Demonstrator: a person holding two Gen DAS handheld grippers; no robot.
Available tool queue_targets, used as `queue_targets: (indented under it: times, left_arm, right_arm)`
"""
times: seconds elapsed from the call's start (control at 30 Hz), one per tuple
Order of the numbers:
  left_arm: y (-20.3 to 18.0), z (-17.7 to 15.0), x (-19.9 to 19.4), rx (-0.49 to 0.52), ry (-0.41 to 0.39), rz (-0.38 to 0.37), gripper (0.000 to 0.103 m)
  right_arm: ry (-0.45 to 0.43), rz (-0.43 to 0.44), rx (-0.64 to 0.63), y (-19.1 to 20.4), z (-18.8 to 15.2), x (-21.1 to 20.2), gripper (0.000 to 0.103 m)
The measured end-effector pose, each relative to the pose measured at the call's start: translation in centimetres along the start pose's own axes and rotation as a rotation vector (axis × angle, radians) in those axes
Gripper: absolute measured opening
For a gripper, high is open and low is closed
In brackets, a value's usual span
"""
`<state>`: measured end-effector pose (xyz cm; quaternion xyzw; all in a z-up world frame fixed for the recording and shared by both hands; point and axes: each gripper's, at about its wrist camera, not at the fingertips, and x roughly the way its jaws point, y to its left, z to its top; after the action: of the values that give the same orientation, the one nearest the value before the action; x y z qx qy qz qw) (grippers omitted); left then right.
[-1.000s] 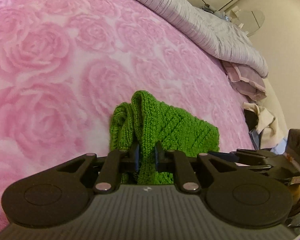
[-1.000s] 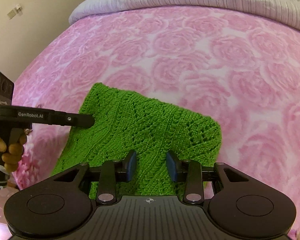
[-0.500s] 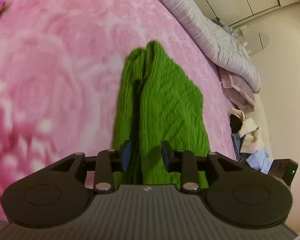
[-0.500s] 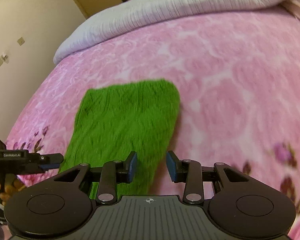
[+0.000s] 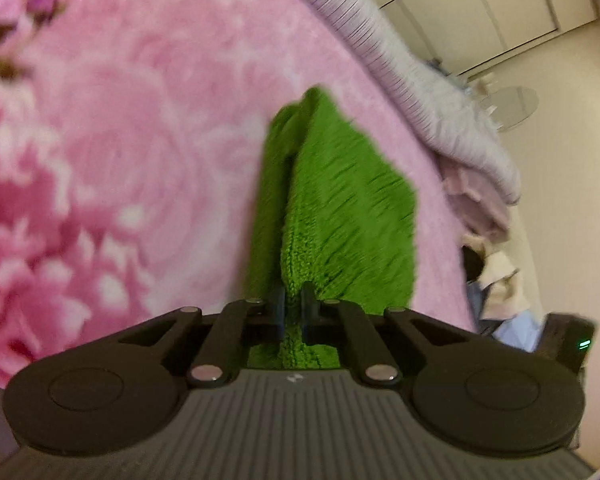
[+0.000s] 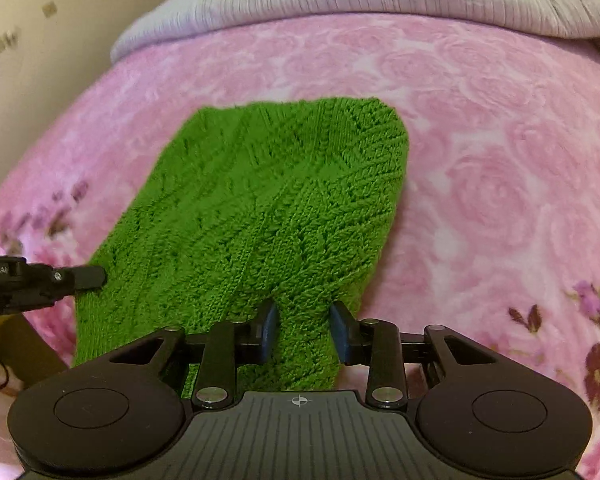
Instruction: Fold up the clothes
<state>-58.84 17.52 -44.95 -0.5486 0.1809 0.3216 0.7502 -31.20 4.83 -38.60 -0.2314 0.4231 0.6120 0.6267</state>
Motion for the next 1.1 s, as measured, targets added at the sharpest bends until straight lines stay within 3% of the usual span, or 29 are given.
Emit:
queue_targets:
  times: [0.47, 0.53, 0.7, 0.87, 1.1]
  left_arm:
    - [0.2, -0.4, -0.3, 0.037, -0.022, 0.021, 0.006]
    - [0.1, -1.1, -1.0, 0.027, -0.018, 0.013, 0.012]
    - [-0.3, -2.9, -3.2, 0.008, -0.008, -0.007, 0.015]
    - [-0.4, -4.6, -4.0, -0.042, 0.000, -0.027, 0.017]
    - [-0.5, -5.6, -3.1, -0.082, 0.005, -0.023, 0.018]
  right_arm:
    - [-0.034, 0.161, 0.137, -1.9, -3.4, -2.9, 0.034]
    - [-0.060, 0.170, 0.151, -2.1, -3.8, -3.3, 0.034]
    - [-0.167, 0.156, -0.023, -1.6, -5.6, -7.0, 0.034]
    - [-0.147, 0.102, -0.197, -0.1, -9.4, -8.0, 0.034]
    - [-0.115, 0.055, -0.334, 1.6, -10.5, -6.2, 0.034]
